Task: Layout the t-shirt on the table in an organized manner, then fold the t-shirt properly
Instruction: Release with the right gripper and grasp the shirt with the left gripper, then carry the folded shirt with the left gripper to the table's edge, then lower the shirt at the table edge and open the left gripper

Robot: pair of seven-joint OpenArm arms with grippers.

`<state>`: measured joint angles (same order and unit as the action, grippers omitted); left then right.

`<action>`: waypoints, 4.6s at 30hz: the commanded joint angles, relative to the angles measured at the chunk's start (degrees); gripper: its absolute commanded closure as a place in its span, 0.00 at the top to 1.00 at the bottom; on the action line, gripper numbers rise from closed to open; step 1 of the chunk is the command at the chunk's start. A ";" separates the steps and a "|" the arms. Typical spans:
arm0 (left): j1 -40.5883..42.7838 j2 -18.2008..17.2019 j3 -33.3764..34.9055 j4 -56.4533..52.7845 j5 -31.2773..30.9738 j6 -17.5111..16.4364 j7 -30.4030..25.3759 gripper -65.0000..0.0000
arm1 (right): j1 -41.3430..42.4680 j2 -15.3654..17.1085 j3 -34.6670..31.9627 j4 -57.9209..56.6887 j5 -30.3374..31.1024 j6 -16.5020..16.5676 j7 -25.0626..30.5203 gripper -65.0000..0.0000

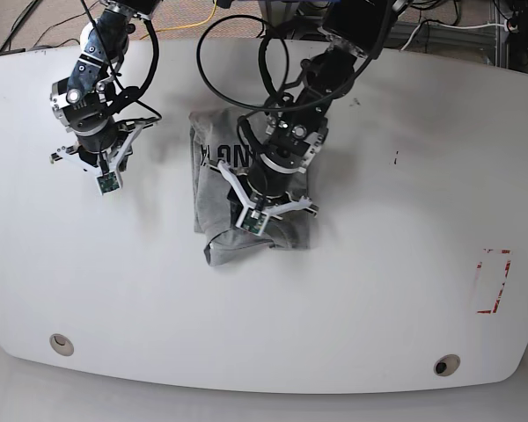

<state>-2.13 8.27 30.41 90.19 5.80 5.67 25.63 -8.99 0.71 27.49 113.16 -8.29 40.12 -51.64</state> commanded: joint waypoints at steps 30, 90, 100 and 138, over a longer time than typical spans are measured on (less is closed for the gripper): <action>-1.43 -26.51 8.40 -22.90 15.78 1.93 -21.54 0.15 | 0.33 0.56 2.71 1.17 1.04 -0.12 0.96 0.12; 7.80 -64.40 -16.22 -29.75 -8.84 -13.63 -33.67 0.15 | 0.33 0.48 2.27 2.22 1.04 -0.12 1.04 0.12; 8.07 -63.79 -24.57 -22.10 -15.69 -19.17 -31.47 0.15 | 0.33 0.48 2.27 2.84 1.04 -0.12 1.04 0.12; 23.98 -48.32 -48.39 -11.03 -16.57 -38.33 -4.31 0.15 | 0.33 0.39 2.27 2.84 1.04 -0.12 1.04 0.12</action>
<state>22.06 -38.11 -17.12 78.56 -10.94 -32.93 21.43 -9.15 0.62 29.65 114.69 -7.44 40.12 -51.64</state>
